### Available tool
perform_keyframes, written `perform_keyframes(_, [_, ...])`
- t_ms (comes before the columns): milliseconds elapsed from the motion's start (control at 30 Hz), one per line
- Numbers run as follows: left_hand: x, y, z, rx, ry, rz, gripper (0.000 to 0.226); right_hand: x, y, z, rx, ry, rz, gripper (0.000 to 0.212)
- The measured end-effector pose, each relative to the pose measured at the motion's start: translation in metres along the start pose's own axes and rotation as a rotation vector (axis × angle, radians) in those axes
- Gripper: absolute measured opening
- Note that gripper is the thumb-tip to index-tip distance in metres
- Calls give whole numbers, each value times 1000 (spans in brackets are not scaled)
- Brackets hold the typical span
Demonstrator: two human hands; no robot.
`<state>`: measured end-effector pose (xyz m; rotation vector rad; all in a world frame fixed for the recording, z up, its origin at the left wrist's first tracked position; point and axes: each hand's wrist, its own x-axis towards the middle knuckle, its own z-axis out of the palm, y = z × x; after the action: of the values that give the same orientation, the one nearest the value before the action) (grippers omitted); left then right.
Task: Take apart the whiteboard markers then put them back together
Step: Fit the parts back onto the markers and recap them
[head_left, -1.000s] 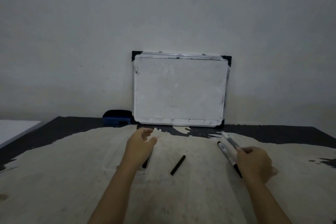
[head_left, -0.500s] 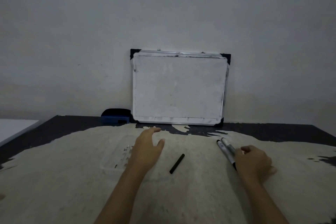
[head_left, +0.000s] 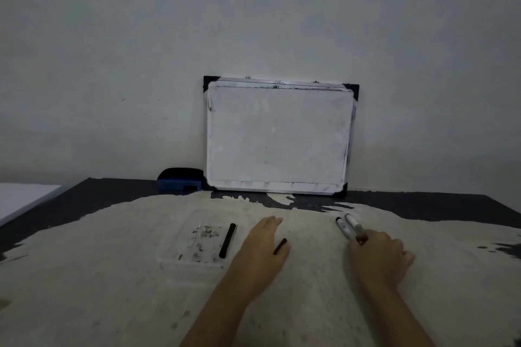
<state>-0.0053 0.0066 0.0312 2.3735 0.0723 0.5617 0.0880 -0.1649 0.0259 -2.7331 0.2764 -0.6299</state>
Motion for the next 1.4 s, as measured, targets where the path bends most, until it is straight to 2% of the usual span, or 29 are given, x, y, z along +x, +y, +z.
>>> perform_keyframes(100, [-6, -8, 14, 112, -164, -109, 64, 0, -1, 0, -31, -12, -5, 18])
perform_keyframes(167, [-8, -12, 19, 215, -223, -122, 64, -1, -2, 0, -46, -16, -13, 17])
perform_keyframes(300, [-8, -16, 25, 279, -205, -99, 62, -1, -3, 3, -18, 27, -45, 17])
perform_keyframes(367, [-8, -19, 26, 271, -189, -88, 62, -2, -4, 5, 190, 36, -131, 13])
perform_keyframes(433, [-8, -20, 25, 150, -139, -80, 63, -6, -6, 4, 585, -104, -249, 9])
perform_keyframes(500, [-6, -18, 22, -101, -42, -104, 62, -14, -11, 2, 819, -314, -351, 19])
perform_keyframes(600, [-3, -19, 13, -436, 86, -147, 46, -22, -20, 0, 832, -461, -480, 25])
perform_keyframes(700, [-2, -22, 8, -525, 136, -118, 26, -27, -26, 2, 847, -528, -547, 29])
perform_keyframes(767, [-2, -23, 8, -542, 161, -72, 25, -30, -28, 4, 830, -542, -589, 25])
perform_keyframes(867, [-3, -20, 10, -506, 172, -21, 24, -31, -26, 7, 778, -493, -632, 23])
perform_keyframes(1033, [-2, -18, 13, -284, 200, 37, 23, -28, -21, 8, 660, -302, -731, 23])
perform_keyframes(1167, [-2, -17, 15, -174, 247, 115, 19, -27, -20, 8, 670, -269, -765, 19])
perform_keyframes(1267, [-1, -17, 15, -170, 255, 87, 17, -28, -20, 7, 606, -209, -799, 17])
perform_keyframes(1400, [1, -15, 15, -287, 283, -14, 22, -26, -20, 1, 568, -113, -819, 9])
